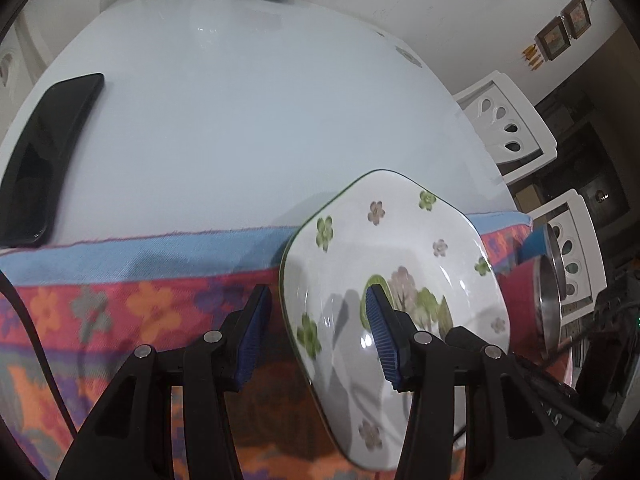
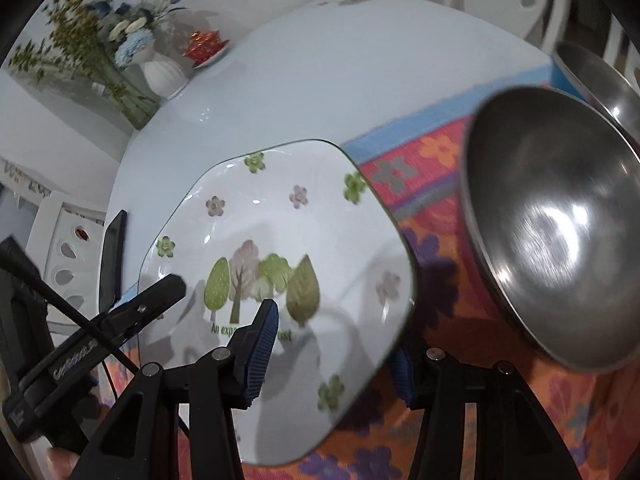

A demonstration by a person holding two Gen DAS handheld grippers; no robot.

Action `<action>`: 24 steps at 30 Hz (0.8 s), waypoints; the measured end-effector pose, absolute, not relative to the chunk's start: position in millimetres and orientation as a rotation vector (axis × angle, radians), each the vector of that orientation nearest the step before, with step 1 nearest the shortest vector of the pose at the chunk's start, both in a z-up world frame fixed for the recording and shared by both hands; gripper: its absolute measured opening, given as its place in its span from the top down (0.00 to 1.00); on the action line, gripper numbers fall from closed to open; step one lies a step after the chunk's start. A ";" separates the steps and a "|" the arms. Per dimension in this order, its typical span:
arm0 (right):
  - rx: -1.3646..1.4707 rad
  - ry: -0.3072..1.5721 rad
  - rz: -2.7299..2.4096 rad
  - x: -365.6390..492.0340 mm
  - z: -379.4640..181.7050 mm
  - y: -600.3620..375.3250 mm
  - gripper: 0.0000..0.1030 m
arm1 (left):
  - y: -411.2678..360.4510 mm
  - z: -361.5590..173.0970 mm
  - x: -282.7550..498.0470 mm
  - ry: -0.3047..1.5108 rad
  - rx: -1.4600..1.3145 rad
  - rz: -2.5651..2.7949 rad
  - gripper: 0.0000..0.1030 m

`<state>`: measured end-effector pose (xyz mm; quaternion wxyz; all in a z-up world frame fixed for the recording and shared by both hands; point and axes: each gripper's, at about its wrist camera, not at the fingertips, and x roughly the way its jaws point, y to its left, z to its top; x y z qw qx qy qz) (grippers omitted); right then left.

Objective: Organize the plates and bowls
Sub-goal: 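Lift the tree-print plate and carry it back toward the plate stack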

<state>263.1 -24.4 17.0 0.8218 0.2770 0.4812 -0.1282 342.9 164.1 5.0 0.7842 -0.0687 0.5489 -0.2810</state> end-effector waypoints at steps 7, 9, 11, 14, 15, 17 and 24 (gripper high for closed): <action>0.411 1.023 -0.233 264.9 17.0 -10.9 0.55 | 156.8 7.4 339.8 1.123 -0.062 -0.625 0.72; 0.373 1.018 -0.212 262.0 18.5 -7.0 0.55 | 160.5 9.9 334.4 1.110 -0.042 -0.637 0.74; 0.341 1.008 -0.191 257.8 21.4 -1.6 0.57 | 166.3 15.0 329.1 1.097 -0.045 -0.648 0.74; 0.287 1.006 -0.160 251.5 25.8 10.8 0.57 | 175.3 20.0 320.4 1.084 -0.018 -0.638 0.74; 0.276 1.006 -0.148 249.1 26.3 14.6 0.57 | 178.5 19.8 318.2 1.089 -0.018 -0.632 0.74; 0.273 1.014 -0.125 245.7 25.5 19.7 0.58 | 188.5 18.5 313.6 1.100 -0.041 -0.627 0.74; 0.227 1.036 -0.063 231.9 31.4 52.3 0.59 | 217.5 21.9 285.1 1.114 -0.034 -0.586 0.74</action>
